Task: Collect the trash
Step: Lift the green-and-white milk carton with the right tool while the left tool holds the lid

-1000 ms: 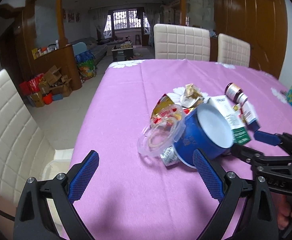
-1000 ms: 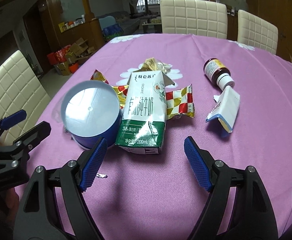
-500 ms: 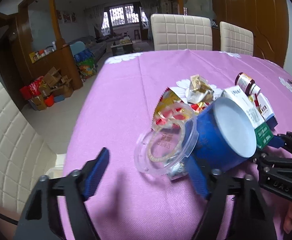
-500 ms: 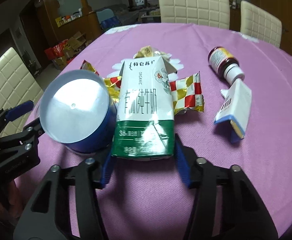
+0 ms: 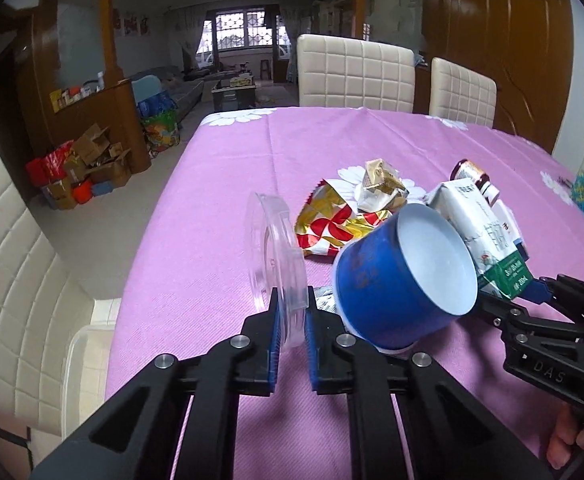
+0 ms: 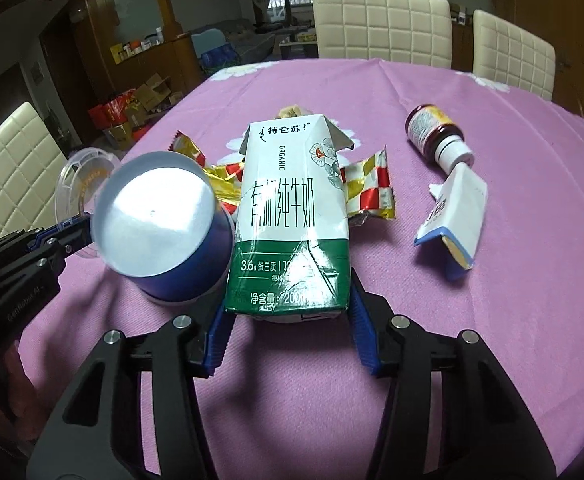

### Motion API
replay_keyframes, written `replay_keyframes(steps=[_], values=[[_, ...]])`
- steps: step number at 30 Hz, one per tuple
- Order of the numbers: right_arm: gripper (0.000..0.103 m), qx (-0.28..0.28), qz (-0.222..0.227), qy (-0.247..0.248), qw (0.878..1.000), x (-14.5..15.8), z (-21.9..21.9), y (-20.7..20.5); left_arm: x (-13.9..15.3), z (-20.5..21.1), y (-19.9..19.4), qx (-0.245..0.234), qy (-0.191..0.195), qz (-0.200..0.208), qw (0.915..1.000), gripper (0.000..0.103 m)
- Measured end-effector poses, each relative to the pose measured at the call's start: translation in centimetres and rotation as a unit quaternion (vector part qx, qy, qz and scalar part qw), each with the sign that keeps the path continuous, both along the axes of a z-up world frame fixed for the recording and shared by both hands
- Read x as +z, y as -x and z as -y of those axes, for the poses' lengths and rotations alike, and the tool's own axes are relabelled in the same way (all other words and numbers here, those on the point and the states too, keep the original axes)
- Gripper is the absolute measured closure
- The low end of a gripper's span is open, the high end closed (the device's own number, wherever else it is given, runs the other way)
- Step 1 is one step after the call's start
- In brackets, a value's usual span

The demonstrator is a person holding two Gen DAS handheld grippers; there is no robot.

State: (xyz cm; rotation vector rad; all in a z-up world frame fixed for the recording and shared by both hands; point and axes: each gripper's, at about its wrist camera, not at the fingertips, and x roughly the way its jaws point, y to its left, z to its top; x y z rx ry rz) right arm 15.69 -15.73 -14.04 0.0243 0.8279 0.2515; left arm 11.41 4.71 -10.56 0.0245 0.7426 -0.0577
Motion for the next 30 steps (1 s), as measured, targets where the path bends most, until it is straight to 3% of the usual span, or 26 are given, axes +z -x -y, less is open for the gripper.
replay_keyframes(steps=[19,30], values=[[0.05,0.037,0.074,0.012,0.997,5.1,-2.1,5.7,4.2,-1.4,7.2,0.01,0.015,0.064,0.9978,0.092],[0.05,0.072,0.069,0.021,0.995,5.2,-5.1,6.9,4.9,-2.6,10.4,0.029,0.004,0.085,0.9959,0.092]])
